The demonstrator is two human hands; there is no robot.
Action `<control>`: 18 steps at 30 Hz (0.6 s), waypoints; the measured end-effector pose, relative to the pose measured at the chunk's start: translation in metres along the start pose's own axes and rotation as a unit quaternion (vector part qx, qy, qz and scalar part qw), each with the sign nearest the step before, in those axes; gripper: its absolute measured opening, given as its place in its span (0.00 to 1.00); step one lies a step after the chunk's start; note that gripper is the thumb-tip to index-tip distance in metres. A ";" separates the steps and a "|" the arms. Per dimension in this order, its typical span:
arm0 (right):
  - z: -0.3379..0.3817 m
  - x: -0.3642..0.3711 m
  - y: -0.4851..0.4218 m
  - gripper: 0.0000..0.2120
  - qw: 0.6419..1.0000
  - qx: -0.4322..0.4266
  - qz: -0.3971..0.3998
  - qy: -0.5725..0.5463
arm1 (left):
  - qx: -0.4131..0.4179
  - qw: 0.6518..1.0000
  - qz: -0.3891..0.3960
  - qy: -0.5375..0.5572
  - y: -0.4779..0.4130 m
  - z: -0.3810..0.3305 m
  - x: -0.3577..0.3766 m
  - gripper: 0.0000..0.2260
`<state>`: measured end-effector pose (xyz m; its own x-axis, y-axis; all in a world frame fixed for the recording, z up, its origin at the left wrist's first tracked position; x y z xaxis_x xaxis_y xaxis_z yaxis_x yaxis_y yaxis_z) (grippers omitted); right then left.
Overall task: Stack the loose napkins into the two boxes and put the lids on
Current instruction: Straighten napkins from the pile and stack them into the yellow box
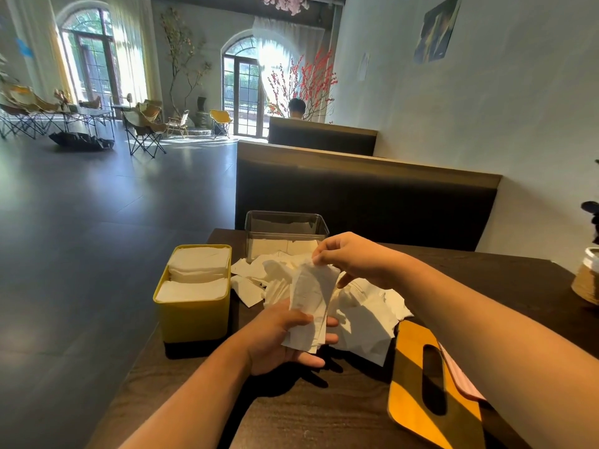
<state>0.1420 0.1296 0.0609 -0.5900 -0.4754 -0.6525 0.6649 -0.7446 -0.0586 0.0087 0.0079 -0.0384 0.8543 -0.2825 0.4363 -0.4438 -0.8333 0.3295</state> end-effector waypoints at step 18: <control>0.004 -0.004 0.001 0.07 0.998 0.008 -0.067 0.002 | -0.013 0.999 0.035 -0.005 -0.001 0.002 -0.002 0.18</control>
<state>0.1433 0.1293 0.0665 -0.6707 -0.3691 -0.6434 0.5729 -0.8087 -0.1333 0.0081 0.0085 -0.0411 0.8236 -0.3451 0.4500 -0.5098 -0.7982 0.3209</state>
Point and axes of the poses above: each hand's wrist, its own y-axis away from the middle knuckle, its own x-axis out of the palm, z = x × y, the point moved 3 cm from there along -y, towards the middle knuckle, and after that the axes turned 12 degrees about -x, right-handed, at the moved point
